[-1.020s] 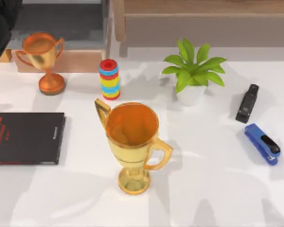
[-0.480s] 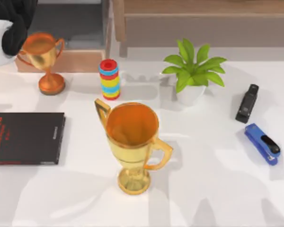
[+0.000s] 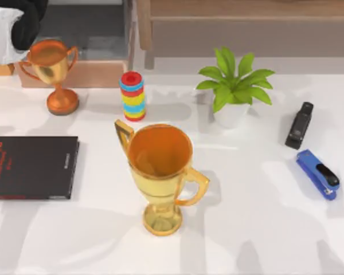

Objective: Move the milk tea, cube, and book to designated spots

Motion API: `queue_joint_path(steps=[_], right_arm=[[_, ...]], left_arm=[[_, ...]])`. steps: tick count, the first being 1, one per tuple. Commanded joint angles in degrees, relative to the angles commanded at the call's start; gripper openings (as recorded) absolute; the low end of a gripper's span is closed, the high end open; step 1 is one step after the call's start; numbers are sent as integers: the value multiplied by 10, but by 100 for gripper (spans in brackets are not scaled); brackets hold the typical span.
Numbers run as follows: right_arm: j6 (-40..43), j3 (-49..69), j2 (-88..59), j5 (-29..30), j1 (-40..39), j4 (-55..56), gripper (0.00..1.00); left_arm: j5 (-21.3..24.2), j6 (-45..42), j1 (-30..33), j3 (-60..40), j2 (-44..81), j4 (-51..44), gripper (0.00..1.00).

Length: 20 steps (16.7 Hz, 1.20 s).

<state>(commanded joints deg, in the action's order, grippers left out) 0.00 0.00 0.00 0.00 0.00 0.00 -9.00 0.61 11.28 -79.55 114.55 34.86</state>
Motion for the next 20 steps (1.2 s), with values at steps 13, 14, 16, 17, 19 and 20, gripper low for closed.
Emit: queue_joint_path(steps=[13,14,16,17,19,20], right_arm=[[0,0,0,0,0,0,100],[0,0,0,0,0,0,100],[0,0,0,0,0,0,100],[0,0,0,0,0,0,100],[0,0,0,0,0,0,100],[0,0,0,0,0,0,100]], left_arm=[[0,0,0,-5,3,-2,32],[0,0,0,-5,3,-2,25],[0,0,0,-5,3,-2,10],[0,0,0,-5,3,-2,2],[0,0,0,-5,3,-2,0],[0,0,0,-5,3,-2,0]])
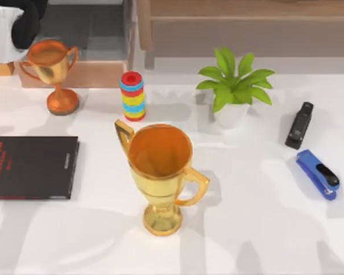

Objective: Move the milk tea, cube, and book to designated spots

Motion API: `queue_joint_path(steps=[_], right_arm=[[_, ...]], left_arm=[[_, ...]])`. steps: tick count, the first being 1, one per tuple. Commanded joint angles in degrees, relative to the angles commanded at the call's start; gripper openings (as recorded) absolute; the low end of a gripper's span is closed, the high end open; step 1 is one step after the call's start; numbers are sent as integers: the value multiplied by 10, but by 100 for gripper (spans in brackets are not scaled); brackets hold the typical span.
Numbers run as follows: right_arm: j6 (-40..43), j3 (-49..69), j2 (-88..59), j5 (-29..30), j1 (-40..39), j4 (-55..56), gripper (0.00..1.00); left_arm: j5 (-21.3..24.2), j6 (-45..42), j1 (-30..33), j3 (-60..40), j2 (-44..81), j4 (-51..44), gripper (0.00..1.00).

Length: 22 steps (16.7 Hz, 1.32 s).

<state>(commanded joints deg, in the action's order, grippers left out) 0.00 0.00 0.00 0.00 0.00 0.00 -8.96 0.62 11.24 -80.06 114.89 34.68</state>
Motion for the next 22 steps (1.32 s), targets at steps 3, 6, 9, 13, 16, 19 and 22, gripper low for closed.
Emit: queue_joint_path(steps=[3,6,9,13,16,19,22], right_arm=[[0,0,0,0,0,0,100],[0,0,0,0,0,0,100],[0,0,0,0,0,0,100],[0,0,0,0,0,0,100],[0,0,0,0,0,0,100],[0,0,0,0,0,0,100],[0,0,0,0,0,0,100]], left_arm=[[0,0,0,0,0,0,0],[0,-1,1,0,-1,0,0],[-1,-1,2,5,-10,-4,0],[-2,-1,3,13,-25,-10,0],[-3,-1,3,16,-29,-12,0],[-1,-8,2,20,-32,-6,0],[13,-61,3,74,-83,24,0]])
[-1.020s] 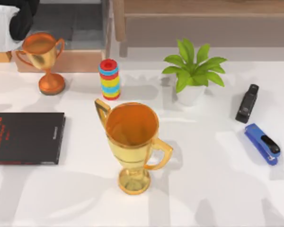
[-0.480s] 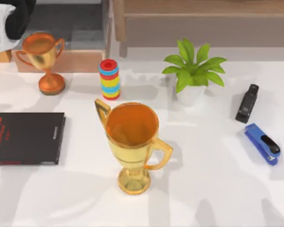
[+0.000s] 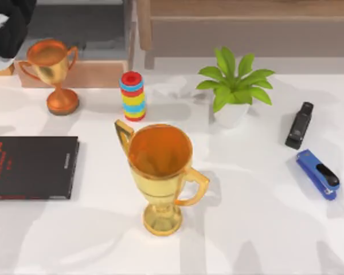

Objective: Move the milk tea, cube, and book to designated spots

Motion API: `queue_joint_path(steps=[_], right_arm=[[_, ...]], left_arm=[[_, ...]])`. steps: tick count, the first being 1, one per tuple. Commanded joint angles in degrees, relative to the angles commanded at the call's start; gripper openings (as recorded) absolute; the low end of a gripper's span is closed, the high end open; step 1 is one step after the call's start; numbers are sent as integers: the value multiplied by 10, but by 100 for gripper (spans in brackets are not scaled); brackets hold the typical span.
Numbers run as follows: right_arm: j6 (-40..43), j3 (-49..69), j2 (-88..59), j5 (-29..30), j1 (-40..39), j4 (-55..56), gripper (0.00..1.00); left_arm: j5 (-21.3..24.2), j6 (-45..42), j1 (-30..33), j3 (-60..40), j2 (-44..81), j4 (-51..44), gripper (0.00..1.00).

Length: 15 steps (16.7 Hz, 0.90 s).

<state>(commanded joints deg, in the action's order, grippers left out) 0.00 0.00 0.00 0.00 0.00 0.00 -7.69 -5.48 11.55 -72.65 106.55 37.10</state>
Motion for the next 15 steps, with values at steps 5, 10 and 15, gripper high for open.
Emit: queue_joint_path(steps=[5,10,15], right_arm=[[0,0,0,0,0,0,100],[0,0,0,0,0,0,100],[0,0,0,0,0,0,100]], left_arm=[[56,-206,16,175,-171,95,0],[87,-512,-6,398,-315,166,0],[85,-751,-59,604,-317,143,0]])
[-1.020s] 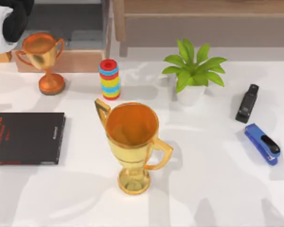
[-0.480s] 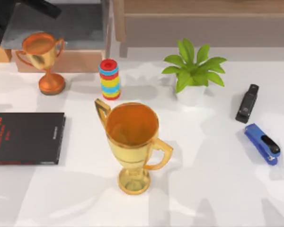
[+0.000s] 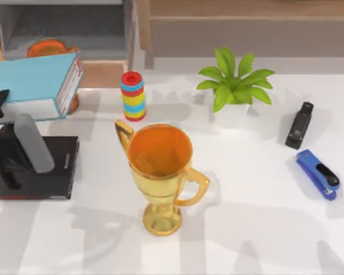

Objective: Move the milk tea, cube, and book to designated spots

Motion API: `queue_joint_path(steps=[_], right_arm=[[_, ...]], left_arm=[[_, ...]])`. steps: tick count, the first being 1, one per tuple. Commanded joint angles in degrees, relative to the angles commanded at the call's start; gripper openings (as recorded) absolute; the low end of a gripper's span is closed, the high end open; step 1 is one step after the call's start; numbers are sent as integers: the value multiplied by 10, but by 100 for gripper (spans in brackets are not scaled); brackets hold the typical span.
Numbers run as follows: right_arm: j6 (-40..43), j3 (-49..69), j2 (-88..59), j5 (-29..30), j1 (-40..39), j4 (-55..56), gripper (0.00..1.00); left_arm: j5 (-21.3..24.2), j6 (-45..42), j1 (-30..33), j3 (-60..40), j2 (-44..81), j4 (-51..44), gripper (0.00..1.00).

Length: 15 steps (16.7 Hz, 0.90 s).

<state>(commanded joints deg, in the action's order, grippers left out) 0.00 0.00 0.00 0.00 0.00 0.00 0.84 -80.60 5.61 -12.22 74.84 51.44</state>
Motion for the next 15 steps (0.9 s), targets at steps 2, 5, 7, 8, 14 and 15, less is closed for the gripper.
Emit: queue_joint_path(steps=[2,5,7,8,14,15], right_arm=[[0,0,0,0,0,0,100],[0,0,0,0,0,0,100],[0,0,0,0,0,0,100],[0,0,0,0,0,0,100],[0,0,0,0,0,0,100],[0,0,0,0,0,0,100]], left_arm=[[-3,-57,-15,44,34,-22,0],[-8,-98,-30,68,72,-42,0],[-8,-99,-31,69,74,-43,0],[-8,-99,-31,69,74,-43,0],[-8,-100,-30,62,89,-31,0],[-8,-100,-31,62,96,-28,0]])
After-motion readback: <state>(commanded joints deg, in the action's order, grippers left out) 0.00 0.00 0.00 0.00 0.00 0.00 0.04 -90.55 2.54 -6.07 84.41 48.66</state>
